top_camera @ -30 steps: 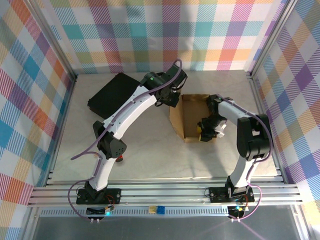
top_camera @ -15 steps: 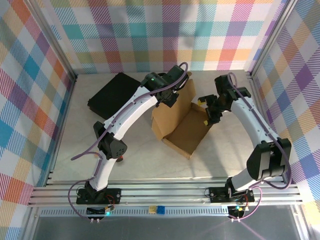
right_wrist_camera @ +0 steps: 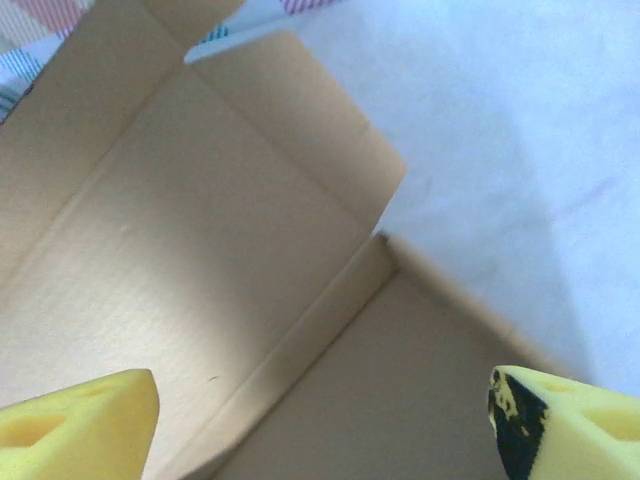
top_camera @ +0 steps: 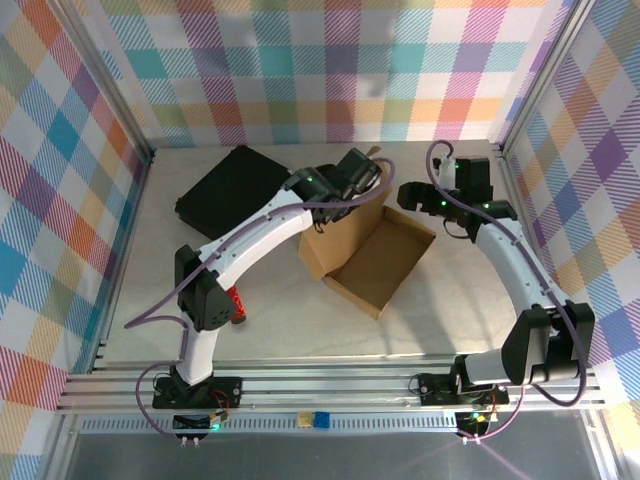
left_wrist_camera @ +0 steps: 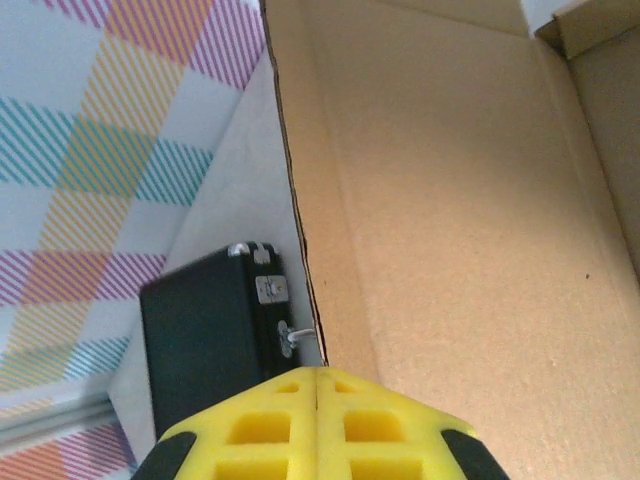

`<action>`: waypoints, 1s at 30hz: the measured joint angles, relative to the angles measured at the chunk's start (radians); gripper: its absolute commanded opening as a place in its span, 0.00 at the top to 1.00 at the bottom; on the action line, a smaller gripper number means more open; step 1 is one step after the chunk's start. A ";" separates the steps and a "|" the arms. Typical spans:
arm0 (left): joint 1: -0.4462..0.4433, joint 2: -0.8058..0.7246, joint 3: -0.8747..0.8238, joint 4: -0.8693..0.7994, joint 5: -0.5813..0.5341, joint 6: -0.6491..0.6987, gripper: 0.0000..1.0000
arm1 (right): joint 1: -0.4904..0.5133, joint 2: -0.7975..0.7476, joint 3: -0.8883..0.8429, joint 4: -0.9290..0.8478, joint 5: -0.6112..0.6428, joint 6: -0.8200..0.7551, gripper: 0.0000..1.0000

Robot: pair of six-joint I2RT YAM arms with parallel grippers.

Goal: Fold the paper box

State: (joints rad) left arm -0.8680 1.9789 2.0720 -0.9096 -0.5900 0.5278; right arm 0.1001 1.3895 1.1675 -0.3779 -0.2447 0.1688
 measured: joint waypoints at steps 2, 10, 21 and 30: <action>-0.008 -0.025 -0.050 0.077 0.003 0.070 1.00 | -0.043 0.043 0.013 0.048 -0.042 -0.111 0.10; -0.008 -0.031 -0.024 0.131 0.099 0.148 1.00 | -0.086 0.230 0.127 0.098 -0.205 -0.395 0.08; 0.001 -0.019 0.003 0.117 0.159 0.184 1.00 | -0.111 0.498 0.264 0.156 -0.368 -0.499 0.11; 0.014 -0.011 0.148 0.090 0.219 -0.039 0.67 | -0.143 0.645 0.389 0.213 -0.596 -0.515 0.14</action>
State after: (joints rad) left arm -0.8536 1.9675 2.2200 -0.8200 -0.3706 0.4889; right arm -0.0429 2.0342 1.5570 -0.1646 -0.8410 -0.3458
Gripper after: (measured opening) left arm 0.318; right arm 0.865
